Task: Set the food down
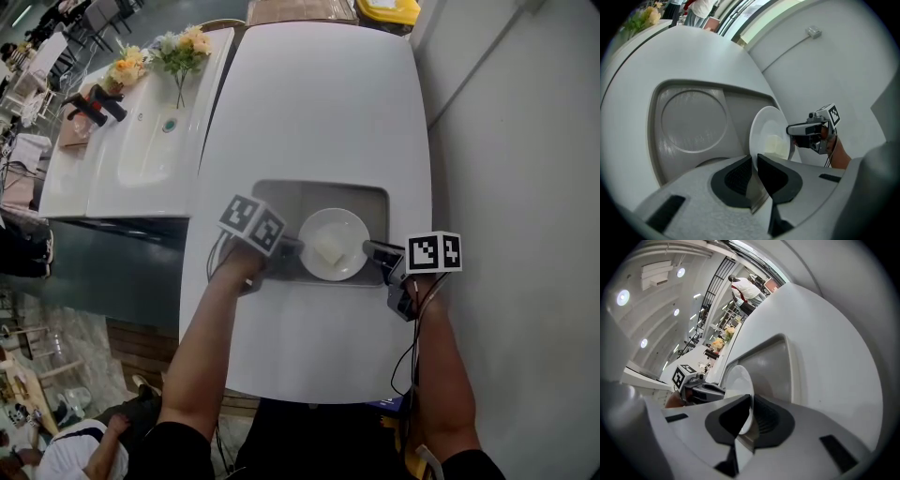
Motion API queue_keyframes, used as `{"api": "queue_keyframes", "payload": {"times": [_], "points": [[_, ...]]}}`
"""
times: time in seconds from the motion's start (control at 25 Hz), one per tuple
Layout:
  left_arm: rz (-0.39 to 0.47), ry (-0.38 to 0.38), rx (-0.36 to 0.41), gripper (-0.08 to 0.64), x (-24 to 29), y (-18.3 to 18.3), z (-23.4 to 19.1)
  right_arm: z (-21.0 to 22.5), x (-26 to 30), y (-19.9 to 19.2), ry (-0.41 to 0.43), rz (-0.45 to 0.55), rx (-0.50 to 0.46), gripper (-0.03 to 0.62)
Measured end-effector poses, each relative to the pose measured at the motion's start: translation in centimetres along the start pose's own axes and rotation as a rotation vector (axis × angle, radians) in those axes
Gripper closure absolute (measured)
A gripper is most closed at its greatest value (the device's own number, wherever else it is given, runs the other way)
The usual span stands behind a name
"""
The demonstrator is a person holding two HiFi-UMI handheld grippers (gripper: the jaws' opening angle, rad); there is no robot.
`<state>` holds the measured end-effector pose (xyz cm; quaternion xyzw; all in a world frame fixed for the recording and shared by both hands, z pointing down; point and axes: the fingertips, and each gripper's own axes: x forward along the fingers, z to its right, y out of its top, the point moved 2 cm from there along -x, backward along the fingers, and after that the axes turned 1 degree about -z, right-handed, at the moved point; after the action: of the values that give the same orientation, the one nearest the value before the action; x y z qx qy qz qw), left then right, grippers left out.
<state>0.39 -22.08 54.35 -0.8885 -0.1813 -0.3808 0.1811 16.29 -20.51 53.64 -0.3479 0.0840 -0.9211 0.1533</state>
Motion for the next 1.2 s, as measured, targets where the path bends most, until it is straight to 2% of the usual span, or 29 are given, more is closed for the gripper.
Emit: {"api": "queue_keyframes", "payload": {"times": [0.4, 0.72, 0.96, 1.2], "points": [[-0.046, 0.050, 0.045, 0.529, 0.1, -0.2, -0.1, 0.3, 0.5, -0.1, -0.077, -0.035, -0.079, 0.574], [-0.048, 0.053, 0.057, 0.529, 0.0, -0.2, 0.0, 0.3, 0.4, -0.1, -0.071, -0.043, -0.079, 0.574], [-0.050, 0.100, 0.073, 0.529, -0.8, -0.8, -0.8, 0.4, 0.4, -0.4, -0.082, -0.050, -0.082, 0.571], [-0.041, 0.107, 0.091, 0.529, -0.6, -0.9, -0.7, 0.5, 0.4, -0.5, -0.159, -0.074, -0.176, 0.555]]}}
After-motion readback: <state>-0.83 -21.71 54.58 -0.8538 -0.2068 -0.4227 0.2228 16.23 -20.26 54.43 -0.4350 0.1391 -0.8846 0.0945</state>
